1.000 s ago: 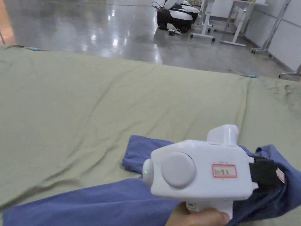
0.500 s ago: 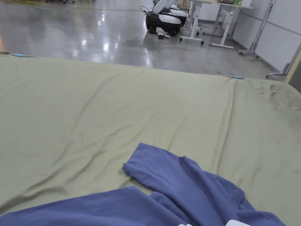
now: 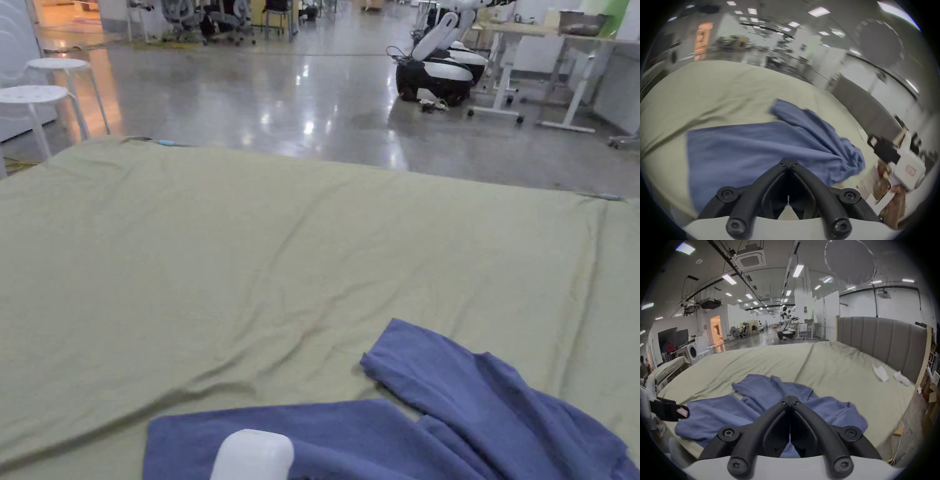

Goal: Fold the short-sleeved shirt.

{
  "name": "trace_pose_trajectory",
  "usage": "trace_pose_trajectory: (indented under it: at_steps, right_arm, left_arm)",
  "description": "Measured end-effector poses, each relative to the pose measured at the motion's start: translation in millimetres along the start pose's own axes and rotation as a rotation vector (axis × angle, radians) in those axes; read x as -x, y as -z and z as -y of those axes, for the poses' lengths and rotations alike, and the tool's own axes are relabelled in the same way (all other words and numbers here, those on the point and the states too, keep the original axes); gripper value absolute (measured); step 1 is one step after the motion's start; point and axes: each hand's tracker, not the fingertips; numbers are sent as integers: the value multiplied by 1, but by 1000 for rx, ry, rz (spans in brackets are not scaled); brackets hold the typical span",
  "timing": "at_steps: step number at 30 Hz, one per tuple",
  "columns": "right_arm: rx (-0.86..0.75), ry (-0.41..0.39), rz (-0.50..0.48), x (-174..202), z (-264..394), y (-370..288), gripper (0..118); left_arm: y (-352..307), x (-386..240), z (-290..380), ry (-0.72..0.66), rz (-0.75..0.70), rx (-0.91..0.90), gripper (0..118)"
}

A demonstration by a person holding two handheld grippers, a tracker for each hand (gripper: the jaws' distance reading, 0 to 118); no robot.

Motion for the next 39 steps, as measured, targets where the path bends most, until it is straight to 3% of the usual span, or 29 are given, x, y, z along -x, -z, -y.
trace_pose_trajectory:
  at_steps: [2, 5, 9, 11, 12, 14, 15, 21, 24, 25, 26, 27, 28, 30, 33, 34, 35, 36, 37, 38, 39]
  right_arm:
    - [29, 37, -14, 6, 2, 2, 2]
    - [51, 16, -32, 14, 3, 5, 2]
    - [47, -18, -54, 25, 1, 5, 2]
    - [43, -20, -62, 27, -1, 4, 2]
    - [41, -17, -58, 3, 4, 14, 2]
    - [46, -16, -56, 2, 2, 15, 2]
    - [49, -16, -48, 2, 2, 16, 2]
    - [80, -42, -19, 2, 0, 20, 2]
    - [97, -43, -19, 0, -5, 28, 2]
    - [103, -41, -20, 0, -7, 32, 2]
    - [114, -38, -22, -1, -10, 38, 2]
    - [124, -37, -26, -3, -14, 45, 2]
    - [129, -39, -30, -4, -18, 53, 2]
    - [147, -47, -33, -9, -33, 76, 2]
    - [175, -47, -72, -17, -64, 113, 3]
    - [209, -50, -113, -19, -73, 127, 8]
    - [240, -53, -153, -20, -82, 143, 32]
    - [278, -57, -196, -20, -89, 162, 81]
    - [321, -68, -223, -19, -93, 179, 108]
    - [365, -73, -263, -17, -95, 201, 116]
    - [395, -82, -267, -14, -95, 217, 112]
  left_arm:
    - [-21, 24, 1, -51, -90, -26, 0]
    - [-33, 49, -3, -19, -248, -70, 0]
    - [-30, 89, -25, -121, -288, -142, 4]
    - [-21, 110, -38, -184, -278, -192, 28]
    - [-13, 121, -44, -208, -279, -207, 39]
    - [5, 142, -56, -251, -262, -211, 79]
    - [17, 151, -63, -286, -272, -171, 87]
    - [78, 168, -64, -279, -187, 152, 87]
    - [81, 146, -50, -142, -303, 102, 84]
    - [79, 140, -51, -153, -320, 115, 74]
    - [74, 134, -54, -161, -315, 118, 56]
    - [68, 131, -55, -151, -266, 96, 15]
    - [64, 131, -54, -172, -197, 91, 7]
    - [72, 135, -52, -212, -77, 189, 6]
    - [98, 144, -32, -230, -130, 221, 5]
    - [94, 146, -30, -233, -126, 184, 4]
    - [90, 147, -32, -245, -110, 182, 4]
    - [90, 147, -33, -248, -112, 189, 4]
    - [92, 145, -34, -248, -116, 192, 4]
    - [94, 141, -35, -237, -131, 198, 4]
    - [94, 136, -36, -215, -153, 204, 4]
